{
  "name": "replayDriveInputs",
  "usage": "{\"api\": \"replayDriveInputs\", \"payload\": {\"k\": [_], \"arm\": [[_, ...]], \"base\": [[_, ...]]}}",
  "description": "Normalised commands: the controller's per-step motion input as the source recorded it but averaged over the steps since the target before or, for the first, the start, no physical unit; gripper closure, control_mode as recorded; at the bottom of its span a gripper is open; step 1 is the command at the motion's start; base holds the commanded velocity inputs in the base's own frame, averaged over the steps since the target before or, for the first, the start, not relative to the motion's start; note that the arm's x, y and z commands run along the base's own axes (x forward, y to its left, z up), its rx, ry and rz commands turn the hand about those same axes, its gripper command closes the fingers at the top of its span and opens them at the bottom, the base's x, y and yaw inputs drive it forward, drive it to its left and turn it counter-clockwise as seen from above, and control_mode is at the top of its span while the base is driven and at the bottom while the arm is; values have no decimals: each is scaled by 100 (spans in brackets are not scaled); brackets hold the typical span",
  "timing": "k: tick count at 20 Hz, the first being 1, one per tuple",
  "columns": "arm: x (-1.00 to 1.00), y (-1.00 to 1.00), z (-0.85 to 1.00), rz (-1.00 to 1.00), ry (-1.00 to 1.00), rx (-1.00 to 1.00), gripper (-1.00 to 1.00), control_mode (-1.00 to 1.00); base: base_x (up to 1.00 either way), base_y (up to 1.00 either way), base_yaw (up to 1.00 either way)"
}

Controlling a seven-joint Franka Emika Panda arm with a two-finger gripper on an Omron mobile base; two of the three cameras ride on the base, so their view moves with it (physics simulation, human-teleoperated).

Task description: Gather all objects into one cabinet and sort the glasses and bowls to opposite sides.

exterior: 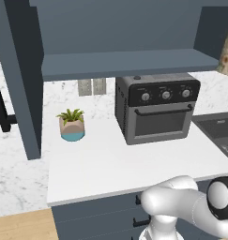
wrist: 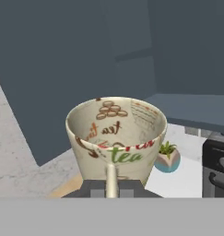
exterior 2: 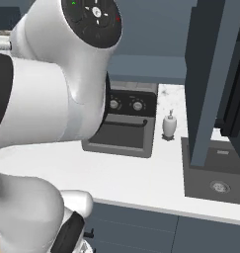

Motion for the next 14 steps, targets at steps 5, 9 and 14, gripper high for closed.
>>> {"api": "replayDriveInputs", "payload": {"k": [5,9,14], "arm": [[-89,10,13,-3,2,-11,100,-100],[-8,0,7,1,1,-11,100,-100],[0,0,0,0,0,0,100,-100]], "base": [[0,0,0],[0,0,0],[0,0,0]]}}
